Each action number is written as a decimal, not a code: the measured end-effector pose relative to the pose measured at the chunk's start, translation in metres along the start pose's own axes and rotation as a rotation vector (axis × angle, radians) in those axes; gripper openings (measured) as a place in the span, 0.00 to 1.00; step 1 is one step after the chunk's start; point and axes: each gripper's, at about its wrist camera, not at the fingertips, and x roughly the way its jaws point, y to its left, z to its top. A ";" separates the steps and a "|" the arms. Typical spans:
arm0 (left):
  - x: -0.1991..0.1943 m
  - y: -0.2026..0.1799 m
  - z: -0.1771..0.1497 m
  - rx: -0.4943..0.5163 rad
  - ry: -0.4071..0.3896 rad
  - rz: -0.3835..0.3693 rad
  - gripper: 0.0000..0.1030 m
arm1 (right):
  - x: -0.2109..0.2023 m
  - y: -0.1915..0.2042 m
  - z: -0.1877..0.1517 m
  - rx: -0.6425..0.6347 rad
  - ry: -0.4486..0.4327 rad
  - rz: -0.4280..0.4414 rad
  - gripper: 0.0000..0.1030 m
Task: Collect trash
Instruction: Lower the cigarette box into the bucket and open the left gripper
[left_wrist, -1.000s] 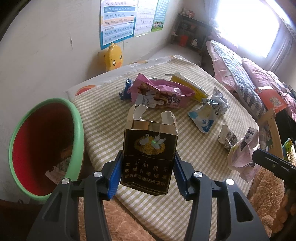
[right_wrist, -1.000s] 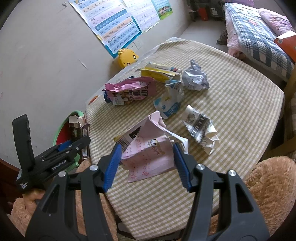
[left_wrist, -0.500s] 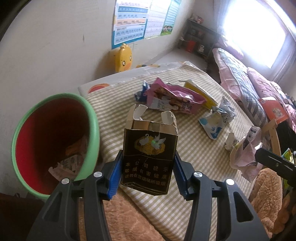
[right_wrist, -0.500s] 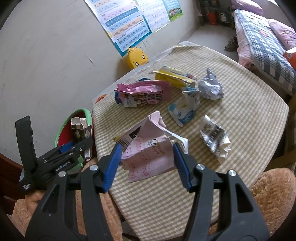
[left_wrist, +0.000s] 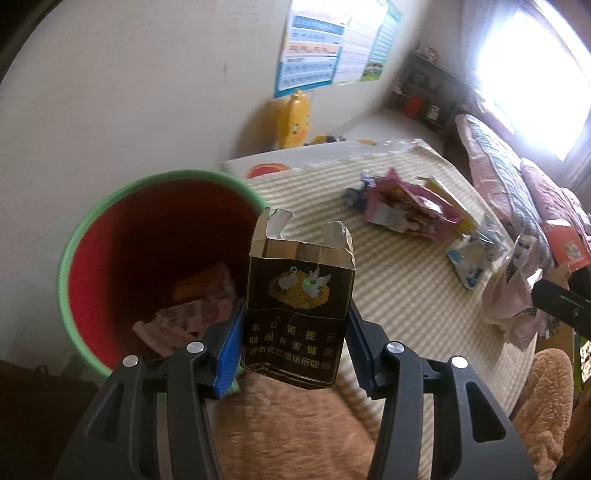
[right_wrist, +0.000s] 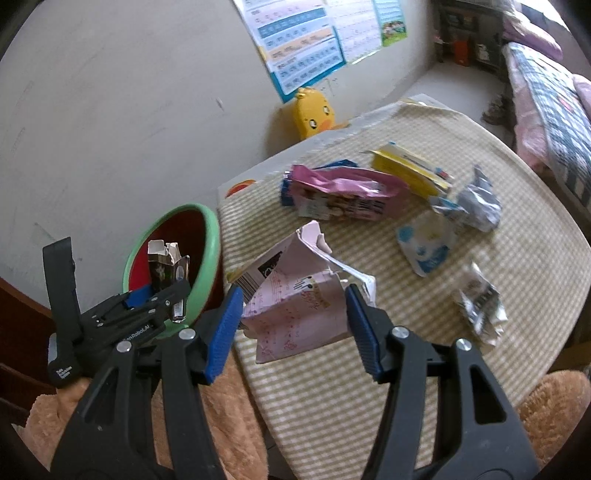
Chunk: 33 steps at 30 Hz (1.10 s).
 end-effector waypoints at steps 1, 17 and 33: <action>0.000 0.004 0.000 -0.004 -0.001 0.006 0.47 | 0.001 0.004 0.001 -0.008 0.001 0.004 0.54; -0.002 0.082 0.011 -0.110 -0.032 0.131 0.47 | 0.032 0.080 0.025 -0.141 0.018 0.090 0.54; 0.014 0.118 0.001 -0.154 0.015 0.193 0.49 | 0.077 0.159 0.057 -0.249 0.046 0.194 0.54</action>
